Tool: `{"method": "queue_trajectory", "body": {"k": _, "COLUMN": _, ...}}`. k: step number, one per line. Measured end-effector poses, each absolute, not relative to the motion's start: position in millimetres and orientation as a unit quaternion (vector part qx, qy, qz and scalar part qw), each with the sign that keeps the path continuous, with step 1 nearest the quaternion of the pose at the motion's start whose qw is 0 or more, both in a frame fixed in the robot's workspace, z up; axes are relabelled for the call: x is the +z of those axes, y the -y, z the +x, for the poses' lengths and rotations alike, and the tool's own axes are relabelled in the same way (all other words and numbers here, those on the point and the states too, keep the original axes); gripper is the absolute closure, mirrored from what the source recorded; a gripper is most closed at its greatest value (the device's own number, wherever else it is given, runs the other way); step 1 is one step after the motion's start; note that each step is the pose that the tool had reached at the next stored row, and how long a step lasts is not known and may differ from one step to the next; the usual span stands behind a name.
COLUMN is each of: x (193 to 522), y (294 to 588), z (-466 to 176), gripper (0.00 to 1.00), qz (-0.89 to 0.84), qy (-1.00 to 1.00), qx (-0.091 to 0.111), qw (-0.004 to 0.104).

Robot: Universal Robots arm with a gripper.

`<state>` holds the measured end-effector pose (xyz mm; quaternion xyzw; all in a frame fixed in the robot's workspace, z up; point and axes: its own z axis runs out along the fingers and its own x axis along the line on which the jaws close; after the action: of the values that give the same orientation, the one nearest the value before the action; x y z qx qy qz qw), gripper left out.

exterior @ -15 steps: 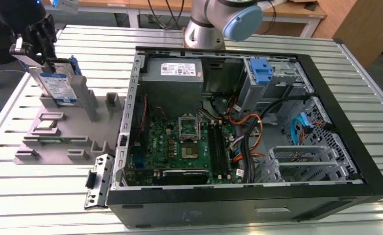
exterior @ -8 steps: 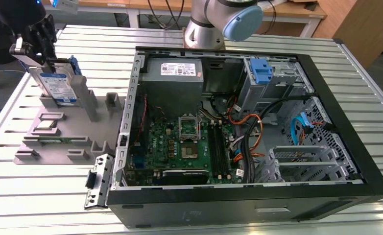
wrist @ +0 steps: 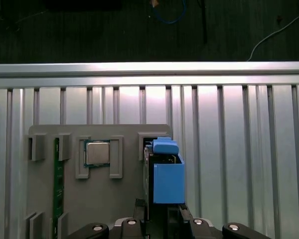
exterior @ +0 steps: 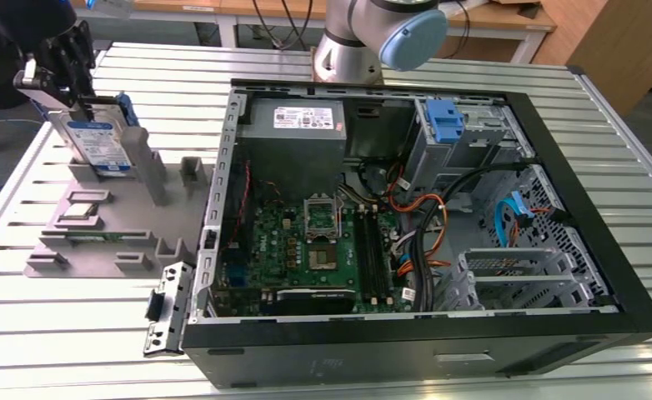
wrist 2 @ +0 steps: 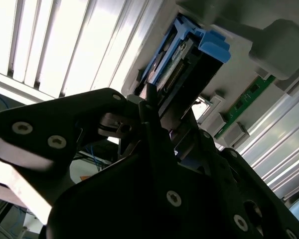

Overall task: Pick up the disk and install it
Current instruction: 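Pick up the disk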

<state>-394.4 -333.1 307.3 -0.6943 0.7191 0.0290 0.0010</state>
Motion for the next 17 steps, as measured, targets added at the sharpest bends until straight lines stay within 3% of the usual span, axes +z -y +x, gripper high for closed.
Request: {"method": "queue_trajectory", "body": {"k": 17, "x": 324.4, "y": 333.2, "z": -394.4, "gripper": 0.65, "qz": -0.694, "qy": -0.719, "qx": 0.029, "qw": 0.001}}
